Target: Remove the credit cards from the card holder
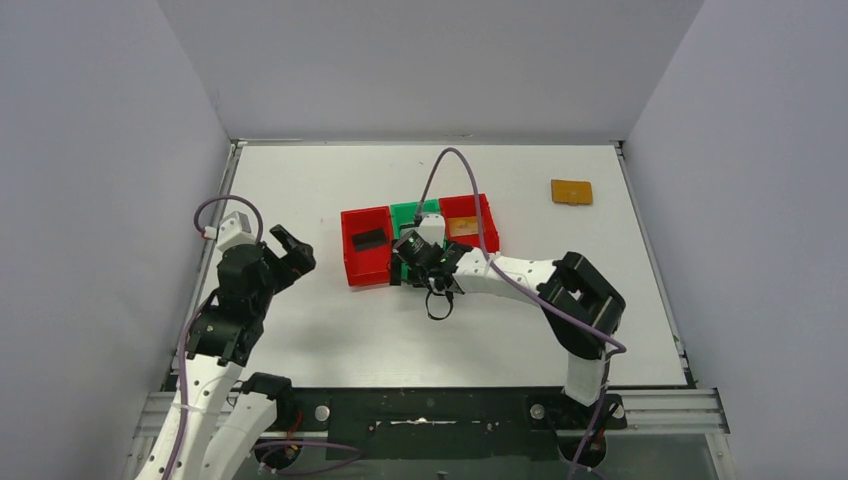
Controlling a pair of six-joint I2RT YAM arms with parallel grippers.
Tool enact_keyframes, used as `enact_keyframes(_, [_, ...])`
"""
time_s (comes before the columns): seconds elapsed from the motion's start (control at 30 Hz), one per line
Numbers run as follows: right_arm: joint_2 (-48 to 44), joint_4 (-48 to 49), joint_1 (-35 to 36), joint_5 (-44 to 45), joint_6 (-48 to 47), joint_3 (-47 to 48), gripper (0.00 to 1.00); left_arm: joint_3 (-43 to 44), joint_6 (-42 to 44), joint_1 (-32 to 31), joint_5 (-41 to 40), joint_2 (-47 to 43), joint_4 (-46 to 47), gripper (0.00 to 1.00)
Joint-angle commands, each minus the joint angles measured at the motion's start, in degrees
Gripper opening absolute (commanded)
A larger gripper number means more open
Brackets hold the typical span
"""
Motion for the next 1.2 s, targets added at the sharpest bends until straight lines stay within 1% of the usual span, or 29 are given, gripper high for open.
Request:
enact_keyframes(0.0, [2.0,-0.2,1.1,8.6,1.5,5.8,0.98,3.2,2.1,0.2,-4.9,-1.1,-0.6,0.97])
enact_keyframes(0.13, [4.3,-2.0,1.5,10.1,3.2,8.9,0.98,2.8,2.2,0.2,-5.4,-1.7,-0.9,0.98])
enact_keyframes(0.4, [8.4,-11.1,1.2,15.5,9.9,16.8,0.98,2.5,3.4,0.2,-5.9,-1.6,-0.8,0.97])
enact_keyframes(0.5, [8.0,-12.8,1.4,16.6,8.8,18.3,0.98,2.4,3.5,0.2,-5.5,-1.6,-0.7,0.97])
enact_keyframes(0.63, [1.4,-10.8,2.9,15.4,2.2,16.3,0.98,1.4,4.6,0.2,-5.0,-1.6,0.3,0.97])
enact_keyframes(0.7, [-4.9,-10.7,3.6,17.3,0.0,14.5,0.98,0.7,5.1,0.1,-4.4,-1.6,1.5,0.97])
enact_keyframes(0.77, [-10.7,-10.3,2.6,20.3,-2.7,11.9,0.98,-0.3,5.9,0.2,-3.3,-1.6,3.3,0.97])
enact_keyframes(0.87, [-16.9,-13.0,-5.5,22.2,-4.8,9.9,0.98,-1.5,10.4,0.2,2.0,-1.6,7.6,0.97])
enact_keyframes(0.97, [-20.3,-13.3,-17.2,19.5,-8.2,8.7,0.98,-3.4,12.4,0.2,5.7,-1.6,11.7,0.97])
enact_keyframes(1.07, [-21.1,-11.3,-28.4,16.5,-10.2,7.9,0.98,-6.0,13.5,0.2,6.5,-1.0,14.6,0.98])
enact_keyframes(1.17, [-19.4,-9.1,-37.8,13.6,-10.0,8.3,0.98,-6.3,14.5,0.2,5.3,-0.5,15.7,0.97])
